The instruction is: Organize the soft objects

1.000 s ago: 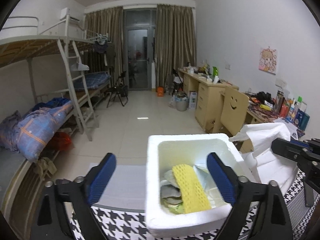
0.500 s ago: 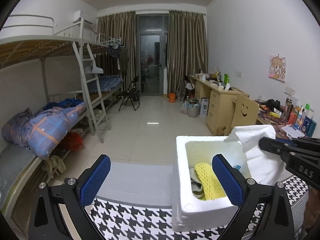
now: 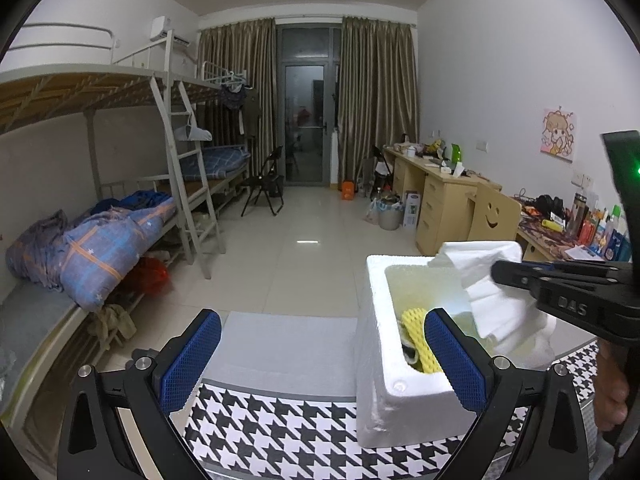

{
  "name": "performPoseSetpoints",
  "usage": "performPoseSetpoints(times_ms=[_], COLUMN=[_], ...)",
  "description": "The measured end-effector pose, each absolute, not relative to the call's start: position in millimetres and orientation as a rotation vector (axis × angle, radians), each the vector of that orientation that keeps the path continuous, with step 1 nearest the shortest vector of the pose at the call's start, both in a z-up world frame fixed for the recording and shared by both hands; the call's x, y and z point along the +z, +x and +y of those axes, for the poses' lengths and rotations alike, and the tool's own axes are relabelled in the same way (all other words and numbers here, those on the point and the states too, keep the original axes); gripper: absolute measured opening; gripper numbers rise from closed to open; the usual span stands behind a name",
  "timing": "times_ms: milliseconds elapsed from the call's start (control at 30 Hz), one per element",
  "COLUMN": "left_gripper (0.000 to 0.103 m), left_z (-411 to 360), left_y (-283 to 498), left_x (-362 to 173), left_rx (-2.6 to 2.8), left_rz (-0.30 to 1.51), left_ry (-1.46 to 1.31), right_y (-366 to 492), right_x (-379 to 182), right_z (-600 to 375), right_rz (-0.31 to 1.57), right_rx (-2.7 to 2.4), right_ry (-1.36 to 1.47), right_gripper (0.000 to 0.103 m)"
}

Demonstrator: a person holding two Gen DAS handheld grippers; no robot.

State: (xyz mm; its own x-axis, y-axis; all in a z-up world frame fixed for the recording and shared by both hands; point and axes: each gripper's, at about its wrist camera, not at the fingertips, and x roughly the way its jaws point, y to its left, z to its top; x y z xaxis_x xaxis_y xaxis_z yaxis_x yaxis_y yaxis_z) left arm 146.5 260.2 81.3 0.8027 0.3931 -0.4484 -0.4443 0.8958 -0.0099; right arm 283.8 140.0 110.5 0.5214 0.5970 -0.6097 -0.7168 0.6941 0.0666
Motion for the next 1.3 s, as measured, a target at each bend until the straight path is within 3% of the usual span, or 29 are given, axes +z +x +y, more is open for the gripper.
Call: performPoseSetpoints(times_ms=[400,500,767,1000,1300], left_gripper=[0.102,0.102,0.102,0.102,0.102], left_z=[262,263,263,254,232], left_y=[135,134,131,123,102], left_x=[79,76,73,76,88], left_rx=[0.463,0.465,0.473,0.457,0.440], left_rz=[0.440,0.445,0.443,0.426,0.398], left_ry=[-0.119,-0.124,-0.123,-0.123,-0.104], right_y=[300,305,303,283,252], right_x=[95,90,91,103,127], right_z=[151,155,148,134,109], right_rz=[0.695,0.725,0.714,0.671,0.591], right_rx=[0.780,0.784,0.764,0.779,0.787], right_ry=[-0.200,-0.197,-0.192,-0.215,-0.199], right_gripper=[0.010,0.023,0.073,0.074,0.083])
